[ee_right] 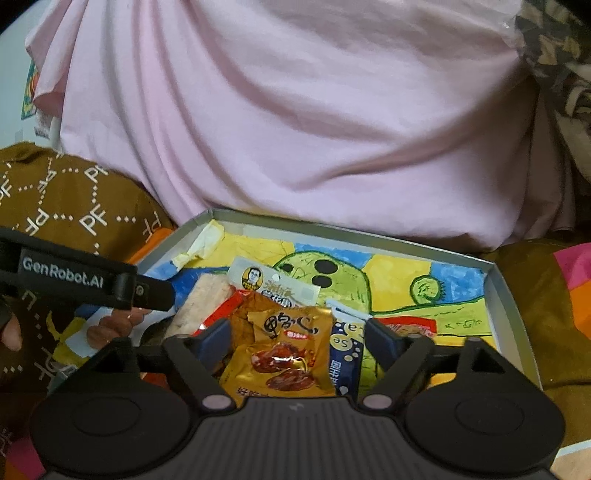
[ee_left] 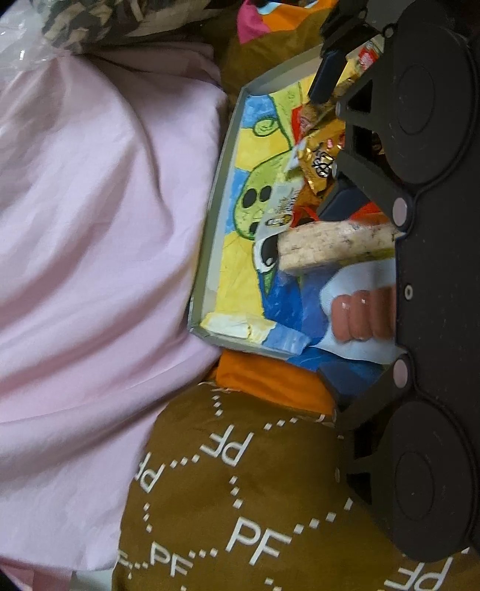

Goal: Organize snacks
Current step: 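Lower both packs into the tray and open both tools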

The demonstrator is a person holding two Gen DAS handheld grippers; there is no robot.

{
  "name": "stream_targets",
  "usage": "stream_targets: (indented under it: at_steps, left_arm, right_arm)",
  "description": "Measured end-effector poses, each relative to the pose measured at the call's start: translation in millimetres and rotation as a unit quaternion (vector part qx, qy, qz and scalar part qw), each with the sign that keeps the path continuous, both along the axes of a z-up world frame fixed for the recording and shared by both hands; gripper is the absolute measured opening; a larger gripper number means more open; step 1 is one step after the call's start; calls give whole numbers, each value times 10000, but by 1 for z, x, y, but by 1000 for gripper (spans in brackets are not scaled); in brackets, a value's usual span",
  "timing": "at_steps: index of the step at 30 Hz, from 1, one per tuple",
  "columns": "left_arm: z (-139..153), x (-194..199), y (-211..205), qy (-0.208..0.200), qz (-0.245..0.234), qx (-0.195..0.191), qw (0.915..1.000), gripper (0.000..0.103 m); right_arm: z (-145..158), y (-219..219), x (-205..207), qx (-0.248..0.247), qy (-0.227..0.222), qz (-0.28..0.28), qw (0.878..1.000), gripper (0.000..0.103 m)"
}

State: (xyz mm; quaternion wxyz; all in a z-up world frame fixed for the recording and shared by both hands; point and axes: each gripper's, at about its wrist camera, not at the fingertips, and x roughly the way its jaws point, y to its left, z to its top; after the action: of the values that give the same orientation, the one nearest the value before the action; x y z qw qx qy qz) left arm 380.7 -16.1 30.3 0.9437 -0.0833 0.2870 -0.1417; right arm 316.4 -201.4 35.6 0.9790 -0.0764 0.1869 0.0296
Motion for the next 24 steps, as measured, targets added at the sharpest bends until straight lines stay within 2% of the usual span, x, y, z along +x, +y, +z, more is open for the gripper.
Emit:
stream_targets:
  at_steps: [6,9,11,24]
  left_arm:
    - [10,-13,5,-173,158,-53,9997,98]
    - [17,-23,9,-268,186,-34,9995,98]
    - [21,-31,12,-322,240,-59,9992,102]
    - [47,-95,15,-623,483,119,9968,102]
  right_arm:
    - [9,-9,-15,210,-158,-120,9996,98]
    - [15,-12,-28,327,-243,-153,9991,102]
    - [20,-14,-36,409,-293,-173,9986,103]
    - [46,-24,-101,420,-593,-147,9972,103]
